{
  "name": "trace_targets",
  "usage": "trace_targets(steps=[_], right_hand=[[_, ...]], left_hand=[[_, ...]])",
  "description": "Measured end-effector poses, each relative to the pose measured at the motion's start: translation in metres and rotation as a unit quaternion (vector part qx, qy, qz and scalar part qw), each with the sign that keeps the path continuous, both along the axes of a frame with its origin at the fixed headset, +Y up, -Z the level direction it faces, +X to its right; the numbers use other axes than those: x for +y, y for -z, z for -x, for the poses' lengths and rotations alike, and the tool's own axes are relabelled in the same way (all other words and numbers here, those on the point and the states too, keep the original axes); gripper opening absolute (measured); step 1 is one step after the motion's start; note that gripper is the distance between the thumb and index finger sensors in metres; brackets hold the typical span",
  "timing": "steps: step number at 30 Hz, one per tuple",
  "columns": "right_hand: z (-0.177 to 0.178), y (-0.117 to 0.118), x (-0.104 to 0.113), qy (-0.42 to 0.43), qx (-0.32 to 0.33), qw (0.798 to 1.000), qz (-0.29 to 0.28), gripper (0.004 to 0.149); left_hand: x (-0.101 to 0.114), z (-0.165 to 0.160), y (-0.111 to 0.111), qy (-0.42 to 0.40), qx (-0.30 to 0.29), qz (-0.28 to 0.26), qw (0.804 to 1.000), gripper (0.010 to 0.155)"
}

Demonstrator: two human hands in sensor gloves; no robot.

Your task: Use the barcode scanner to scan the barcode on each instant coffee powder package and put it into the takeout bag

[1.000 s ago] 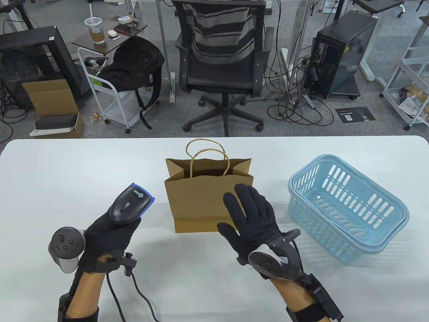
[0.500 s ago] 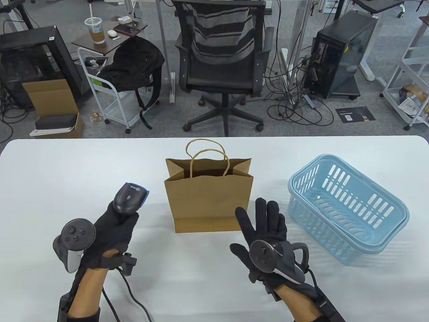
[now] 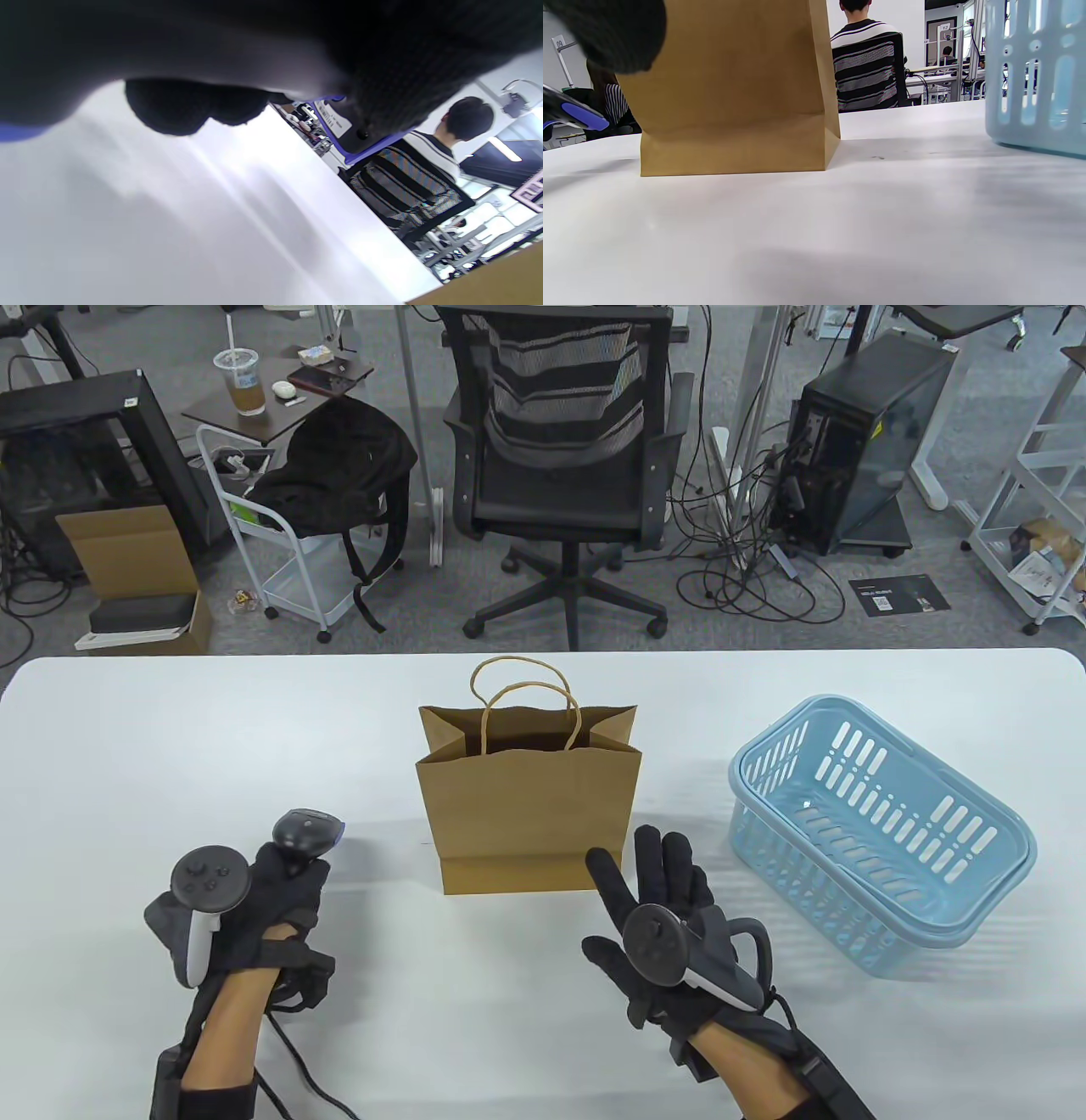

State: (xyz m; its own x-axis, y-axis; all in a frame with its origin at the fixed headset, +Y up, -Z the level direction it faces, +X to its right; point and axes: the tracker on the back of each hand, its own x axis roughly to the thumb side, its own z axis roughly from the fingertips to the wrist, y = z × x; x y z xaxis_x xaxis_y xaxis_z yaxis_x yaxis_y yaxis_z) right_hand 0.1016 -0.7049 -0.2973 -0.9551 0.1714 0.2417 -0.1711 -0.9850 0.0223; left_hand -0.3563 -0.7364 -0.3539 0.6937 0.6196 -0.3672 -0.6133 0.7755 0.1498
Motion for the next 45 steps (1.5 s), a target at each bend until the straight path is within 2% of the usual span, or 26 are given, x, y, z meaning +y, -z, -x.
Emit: trace_targets(steps=[5,18,26,29,31,33,37,39,41,45], right_hand=[[-0.005,0.005,-0.003,0.009,-0.006,1.0,0.019,0.092],[-0.007,0.006,-0.006,0.018,0.0,0.999,0.038,0.092],[-0.009,0.007,-0.005,0.024,-0.002,0.999,0.034,0.092],[-0.01,0.008,-0.005,0.023,-0.003,0.999,0.03,0.092],[-0.011,0.008,-0.004,0.027,-0.002,0.999,0.034,0.092],[-0.011,0.007,-0.002,0.03,-0.002,0.999,0.033,0.092],[-0.011,0.008,-0.004,0.028,-0.003,0.999,0.031,0.092],[-0.012,0.009,-0.005,0.029,-0.003,0.999,0.033,0.092],[-0.014,0.01,-0.006,0.029,-0.005,0.999,0.036,0.092],[-0.015,0.01,-0.006,0.033,-0.006,0.999,0.031,0.092]], left_hand=[[-0.002,0.002,0.001,0.045,0.019,0.035,0.998,0.062],[-0.012,0.003,0.005,0.066,0.032,0.082,0.994,0.063],[-0.01,0.004,0.004,0.084,0.031,0.109,0.99,0.071],[-0.004,0.004,0.001,0.09,0.03,0.103,0.99,0.083],[0.007,0.001,-0.002,0.1,0.023,0.084,0.991,0.097],[0.021,-0.004,-0.007,0.118,0.019,0.047,0.992,0.099],[0.05,-0.026,-0.016,0.146,-0.028,-0.03,0.988,0.098],[0.059,-0.038,-0.021,0.158,-0.066,-0.071,0.983,0.097],[0.063,-0.058,-0.025,0.147,-0.13,-0.134,0.971,0.098],[0.057,-0.084,-0.028,0.126,-0.225,-0.147,0.955,0.1]])
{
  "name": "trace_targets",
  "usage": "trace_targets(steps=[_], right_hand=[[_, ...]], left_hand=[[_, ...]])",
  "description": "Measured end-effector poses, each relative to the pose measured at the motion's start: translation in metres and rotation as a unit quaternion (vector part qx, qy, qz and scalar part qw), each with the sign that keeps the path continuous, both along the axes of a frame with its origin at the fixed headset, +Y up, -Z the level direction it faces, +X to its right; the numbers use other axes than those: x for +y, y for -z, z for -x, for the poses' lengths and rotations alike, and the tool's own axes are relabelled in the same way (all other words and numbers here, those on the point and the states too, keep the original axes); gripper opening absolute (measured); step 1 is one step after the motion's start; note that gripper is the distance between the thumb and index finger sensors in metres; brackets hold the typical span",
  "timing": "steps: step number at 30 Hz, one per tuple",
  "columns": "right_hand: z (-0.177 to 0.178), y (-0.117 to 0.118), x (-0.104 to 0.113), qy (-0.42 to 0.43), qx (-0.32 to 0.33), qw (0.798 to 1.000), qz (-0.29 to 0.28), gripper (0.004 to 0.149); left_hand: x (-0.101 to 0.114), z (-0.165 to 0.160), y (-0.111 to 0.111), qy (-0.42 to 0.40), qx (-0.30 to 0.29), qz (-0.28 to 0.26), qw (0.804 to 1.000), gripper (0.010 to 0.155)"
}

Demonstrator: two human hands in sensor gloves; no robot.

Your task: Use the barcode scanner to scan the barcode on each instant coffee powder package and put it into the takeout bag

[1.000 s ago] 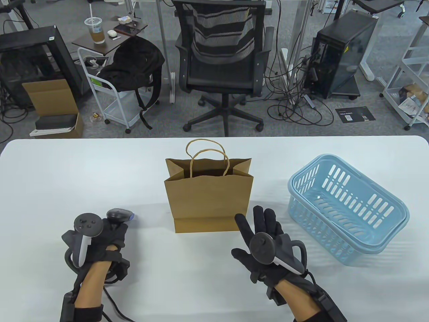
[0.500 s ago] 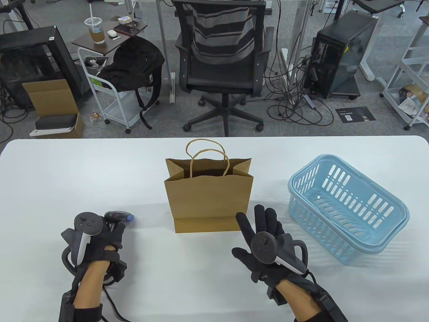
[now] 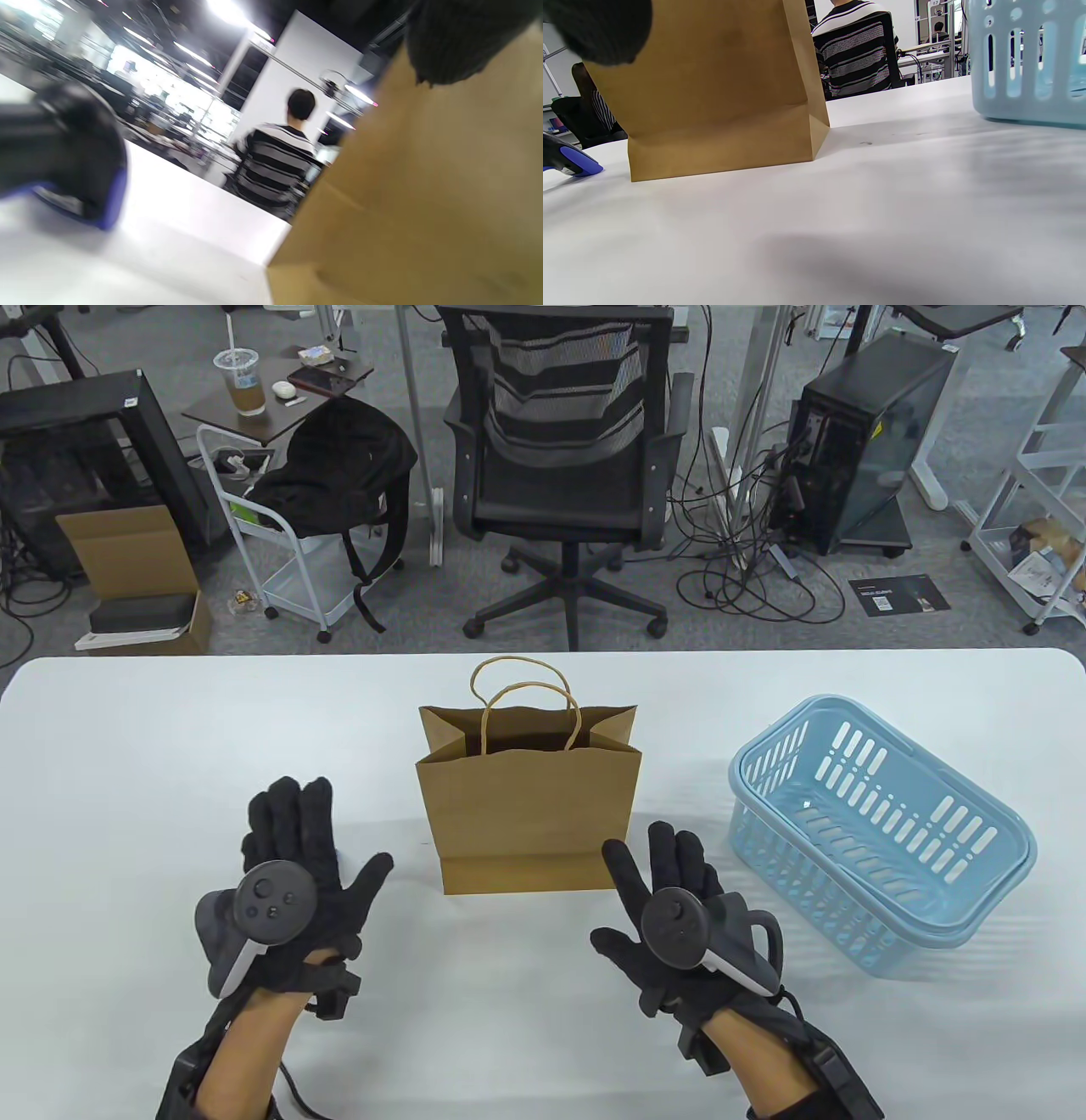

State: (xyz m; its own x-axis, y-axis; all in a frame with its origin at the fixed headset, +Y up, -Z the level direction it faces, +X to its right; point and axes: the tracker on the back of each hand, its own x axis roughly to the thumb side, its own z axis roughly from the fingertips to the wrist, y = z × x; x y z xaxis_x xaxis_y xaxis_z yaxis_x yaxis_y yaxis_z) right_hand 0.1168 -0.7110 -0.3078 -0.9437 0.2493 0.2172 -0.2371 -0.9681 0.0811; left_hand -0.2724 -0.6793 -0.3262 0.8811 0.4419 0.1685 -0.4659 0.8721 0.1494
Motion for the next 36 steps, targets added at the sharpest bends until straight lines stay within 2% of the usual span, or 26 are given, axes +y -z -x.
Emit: trace_targets(steps=[7,13,17,24,36], right_hand=[[0.001,-0.002,0.002,-0.003,0.0,1.0,-0.016,0.092],[0.001,-0.002,0.001,-0.006,-0.004,1.0,-0.014,0.092],[0.0,-0.001,0.0,-0.009,-0.005,1.0,-0.009,0.092],[0.001,-0.001,0.0,-0.005,-0.006,1.0,-0.006,0.094],[-0.001,0.002,-0.003,-0.001,-0.012,1.0,0.009,0.096]], left_hand=[[-0.011,-0.035,-0.007,0.019,-0.111,0.019,0.993,0.103],[-0.02,-0.059,-0.014,0.088,-0.158,0.031,0.983,0.103],[-0.023,-0.066,-0.016,0.109,-0.168,0.031,0.979,0.103],[-0.031,-0.067,-0.013,0.12,-0.169,0.067,0.976,0.102],[-0.03,-0.066,-0.012,0.121,-0.166,0.075,0.976,0.101]])
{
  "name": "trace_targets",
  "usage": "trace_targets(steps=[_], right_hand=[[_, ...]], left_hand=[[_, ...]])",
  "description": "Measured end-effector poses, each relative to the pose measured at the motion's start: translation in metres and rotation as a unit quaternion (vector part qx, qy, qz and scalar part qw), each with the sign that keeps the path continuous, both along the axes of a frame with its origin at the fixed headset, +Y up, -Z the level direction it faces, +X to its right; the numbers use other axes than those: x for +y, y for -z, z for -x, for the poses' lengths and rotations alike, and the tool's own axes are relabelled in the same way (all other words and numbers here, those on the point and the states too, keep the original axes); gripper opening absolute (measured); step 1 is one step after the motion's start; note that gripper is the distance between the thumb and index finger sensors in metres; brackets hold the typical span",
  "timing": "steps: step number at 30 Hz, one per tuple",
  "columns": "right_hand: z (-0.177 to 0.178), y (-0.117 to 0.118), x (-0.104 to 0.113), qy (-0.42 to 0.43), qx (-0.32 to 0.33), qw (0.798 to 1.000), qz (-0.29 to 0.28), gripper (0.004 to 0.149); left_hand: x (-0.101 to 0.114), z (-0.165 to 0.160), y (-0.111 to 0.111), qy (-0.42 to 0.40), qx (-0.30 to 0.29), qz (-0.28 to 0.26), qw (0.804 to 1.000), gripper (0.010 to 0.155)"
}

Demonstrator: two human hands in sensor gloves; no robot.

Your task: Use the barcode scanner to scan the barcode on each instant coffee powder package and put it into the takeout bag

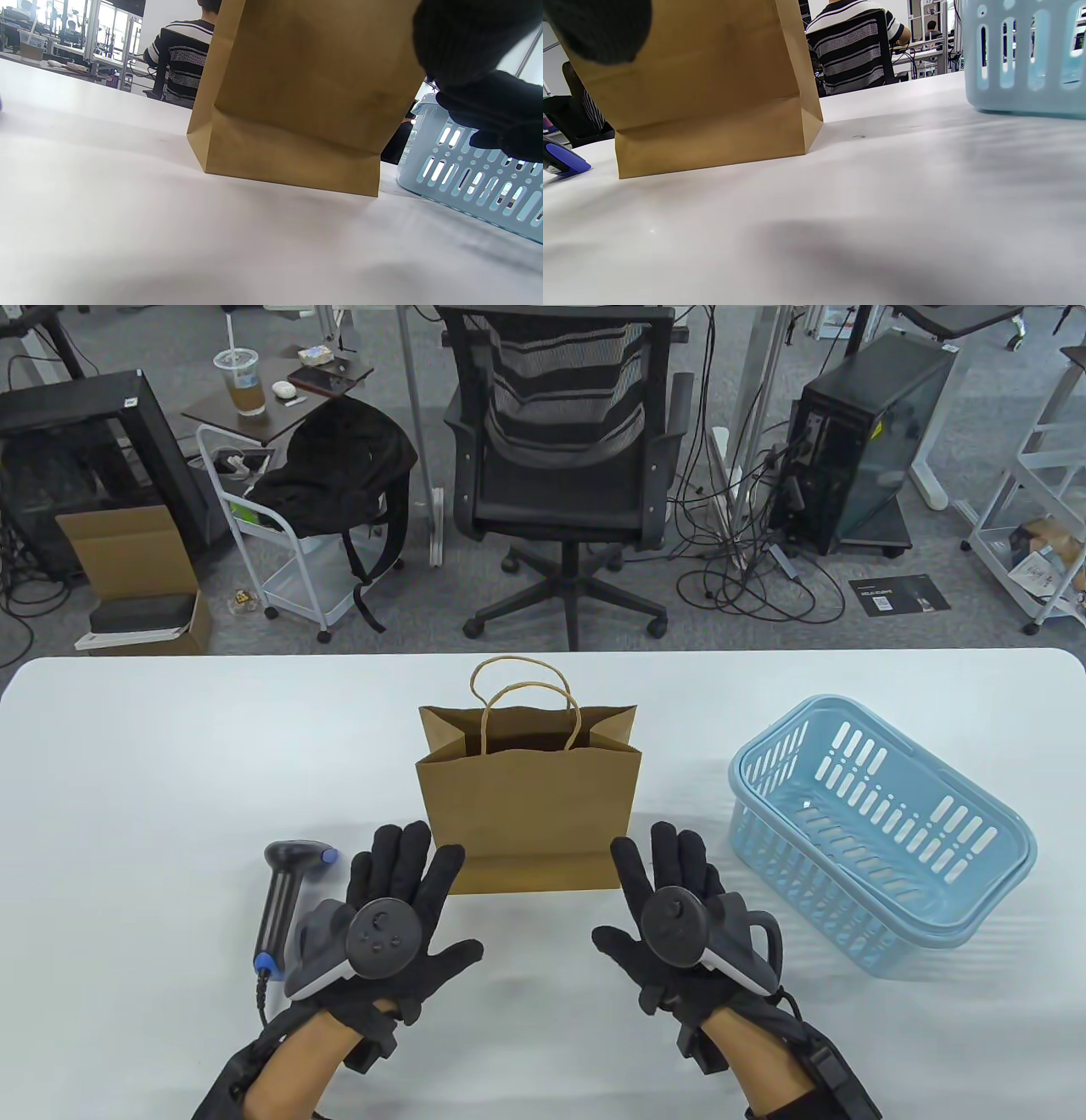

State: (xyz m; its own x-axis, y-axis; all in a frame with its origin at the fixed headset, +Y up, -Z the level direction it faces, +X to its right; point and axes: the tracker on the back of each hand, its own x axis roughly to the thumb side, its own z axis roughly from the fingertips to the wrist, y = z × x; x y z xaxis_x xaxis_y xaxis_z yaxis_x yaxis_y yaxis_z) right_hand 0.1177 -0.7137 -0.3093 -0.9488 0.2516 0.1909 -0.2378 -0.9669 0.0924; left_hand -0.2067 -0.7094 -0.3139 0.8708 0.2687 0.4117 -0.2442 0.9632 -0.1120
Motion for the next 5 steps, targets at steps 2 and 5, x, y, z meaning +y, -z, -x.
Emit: trace_targets(steps=[2,5], right_hand=[[-0.0005,0.0008,-0.0006,-0.001,-0.001,1.0,0.002,0.096],[-0.0007,0.0011,-0.0008,0.001,-0.002,1.0,0.004,0.096]], left_hand=[[0.0,0.0003,0.0002,-0.001,0.0,-0.001,1.0,0.101],[0.0002,0.0007,0.0004,-0.003,0.0,-0.003,1.0,0.101]])
